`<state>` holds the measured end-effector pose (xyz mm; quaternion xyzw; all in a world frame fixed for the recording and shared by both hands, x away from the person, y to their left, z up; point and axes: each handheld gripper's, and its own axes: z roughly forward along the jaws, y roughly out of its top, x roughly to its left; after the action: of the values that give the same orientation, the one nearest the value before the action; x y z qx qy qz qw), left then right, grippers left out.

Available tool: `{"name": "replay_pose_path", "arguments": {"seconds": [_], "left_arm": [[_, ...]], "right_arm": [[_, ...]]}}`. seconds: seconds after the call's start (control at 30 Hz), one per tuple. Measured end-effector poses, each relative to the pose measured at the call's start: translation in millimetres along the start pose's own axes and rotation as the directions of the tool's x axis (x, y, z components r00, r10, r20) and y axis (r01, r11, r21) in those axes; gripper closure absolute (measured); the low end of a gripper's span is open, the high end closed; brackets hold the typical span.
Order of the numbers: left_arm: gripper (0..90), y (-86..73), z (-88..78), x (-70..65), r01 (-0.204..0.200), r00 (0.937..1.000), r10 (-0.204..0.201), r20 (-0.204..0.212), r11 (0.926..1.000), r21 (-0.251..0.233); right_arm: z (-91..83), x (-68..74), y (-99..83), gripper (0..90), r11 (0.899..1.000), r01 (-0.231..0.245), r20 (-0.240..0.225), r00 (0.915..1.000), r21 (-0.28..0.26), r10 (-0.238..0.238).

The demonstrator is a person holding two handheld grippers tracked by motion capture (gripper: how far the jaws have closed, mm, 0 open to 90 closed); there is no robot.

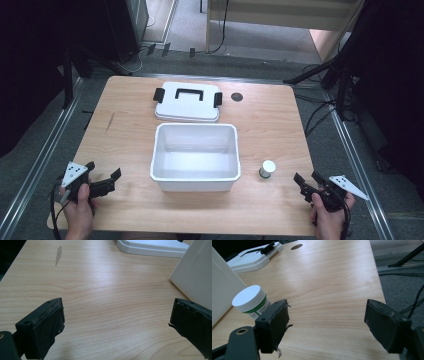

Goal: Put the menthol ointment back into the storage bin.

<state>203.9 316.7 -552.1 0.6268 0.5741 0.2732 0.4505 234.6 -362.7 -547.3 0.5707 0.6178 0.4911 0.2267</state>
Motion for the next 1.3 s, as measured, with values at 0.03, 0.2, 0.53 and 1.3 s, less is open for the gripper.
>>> {"name": "replay_pose_path", "arguments": {"seconds": [0.03, 0.2, 0.53, 1.3], "left_arm": [[0.1, 0.1, 0.0, 0.3, 0.001, 1.0000, -0.001, 0.000, 1.0000, 0.002], [0.1, 0.2, 0.4, -0.2, 0.001, 1.0000, -0.001, -0.006, 1.0000, 0.004], [0.1, 0.6, 1.1, 0.2, -0.007, 0.9999, 0.007, -0.009, 0.9999, 0.008], [0.1, 1.3, 2.7, 0.4, -0.001, 1.0000, 0.001, -0.003, 0.9998, 0.021]], "right_arm": [[1.1, 0.9, 0.1, 20.0, 1.000, 0.010, 0.008, 0.9999, 0.008, -0.010], [5.8, 8.1, 1.4, 20.6, 0.995, 0.071, 0.024, 0.9970, 0.064, -0.073], [18.2, 26.1, 27.4, 20.9, 0.939, 0.171, -0.027, 0.9849, 0.300, -0.171], [81.1, 119.2, 89.0, 25.5, 0.519, 0.397, -0.173, 0.8878, 0.757, -0.427]]}}
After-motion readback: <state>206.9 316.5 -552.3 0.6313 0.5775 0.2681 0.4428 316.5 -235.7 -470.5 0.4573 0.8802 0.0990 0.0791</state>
